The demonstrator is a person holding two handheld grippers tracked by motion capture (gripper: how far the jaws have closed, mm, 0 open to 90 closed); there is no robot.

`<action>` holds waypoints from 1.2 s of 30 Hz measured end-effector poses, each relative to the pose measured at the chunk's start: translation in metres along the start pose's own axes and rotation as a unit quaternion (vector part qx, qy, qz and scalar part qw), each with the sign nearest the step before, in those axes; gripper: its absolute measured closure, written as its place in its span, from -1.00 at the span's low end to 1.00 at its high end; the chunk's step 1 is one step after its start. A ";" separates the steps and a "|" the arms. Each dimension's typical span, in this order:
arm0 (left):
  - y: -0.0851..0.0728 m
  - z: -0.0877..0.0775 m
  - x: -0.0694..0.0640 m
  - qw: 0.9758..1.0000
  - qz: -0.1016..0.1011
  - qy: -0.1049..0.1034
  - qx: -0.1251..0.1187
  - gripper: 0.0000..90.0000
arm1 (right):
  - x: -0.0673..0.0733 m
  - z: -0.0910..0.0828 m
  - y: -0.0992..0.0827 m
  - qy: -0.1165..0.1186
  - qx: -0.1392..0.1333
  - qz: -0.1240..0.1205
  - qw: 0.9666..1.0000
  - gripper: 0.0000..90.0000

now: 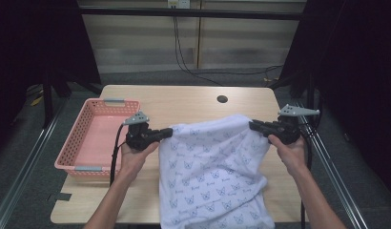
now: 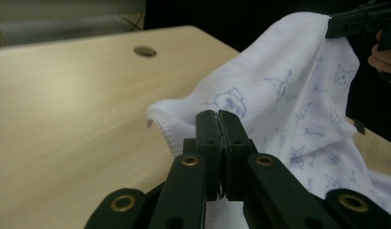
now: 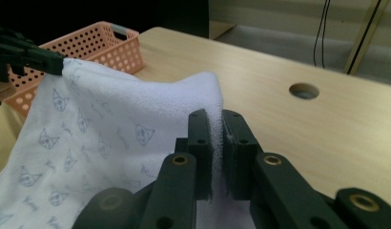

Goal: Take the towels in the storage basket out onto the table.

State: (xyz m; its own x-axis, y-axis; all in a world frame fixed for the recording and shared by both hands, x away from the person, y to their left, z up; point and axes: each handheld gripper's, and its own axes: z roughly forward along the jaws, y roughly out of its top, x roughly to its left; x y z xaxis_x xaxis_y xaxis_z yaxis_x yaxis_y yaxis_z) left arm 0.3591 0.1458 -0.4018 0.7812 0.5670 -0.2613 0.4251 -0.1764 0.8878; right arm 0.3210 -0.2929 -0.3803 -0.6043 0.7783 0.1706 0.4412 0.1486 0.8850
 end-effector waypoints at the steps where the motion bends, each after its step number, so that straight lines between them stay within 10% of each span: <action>1: 0.009 -0.002 0.000 1.000 0.006 0.001 -0.005 0.97 | -0.001 -0.002 0.008 -0.002 -0.005 -0.005 1.000 0.85; 7: 0.057 -0.006 0.005 0.999 0.037 0.029 -0.027 0.97 | -0.011 -0.004 0.057 -0.019 -0.027 -0.026 0.999 0.85; 14: 0.078 0.011 0.030 0.998 0.033 0.059 -0.016 0.96 | -0.031 0.023 0.091 -0.043 -0.022 -0.025 0.999 0.84; 18: 0.075 0.023 0.043 0.997 0.006 0.081 -0.003 0.60 | -0.044 0.046 0.097 -0.081 -0.001 -0.024 0.996 0.34; 19: 0.070 0.027 0.048 0.997 -0.012 0.073 0.000 0.36 | -0.049 0.053 0.096 -0.101 0.003 -0.012 0.995 0.17; 28: 0.046 0.029 0.042 0.997 -0.003 0.066 0.028 0.26 | -0.054 0.053 0.064 -0.083 0.020 0.000 0.996 0.05; 36: 0.005 0.021 0.013 0.998 0.015 0.029 0.061 0.32 | -0.024 0.024 0.005 -0.030 0.034 -0.013 0.999 0.07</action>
State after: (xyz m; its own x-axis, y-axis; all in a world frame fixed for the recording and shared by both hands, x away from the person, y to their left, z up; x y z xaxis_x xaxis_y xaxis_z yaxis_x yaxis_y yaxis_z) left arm 0.3806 0.1355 -0.4083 0.7684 0.6044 -0.2102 0.4571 -0.2885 0.8413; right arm 0.3541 -0.2964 -0.3906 -0.5762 0.8084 0.1203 0.4717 0.2087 0.8567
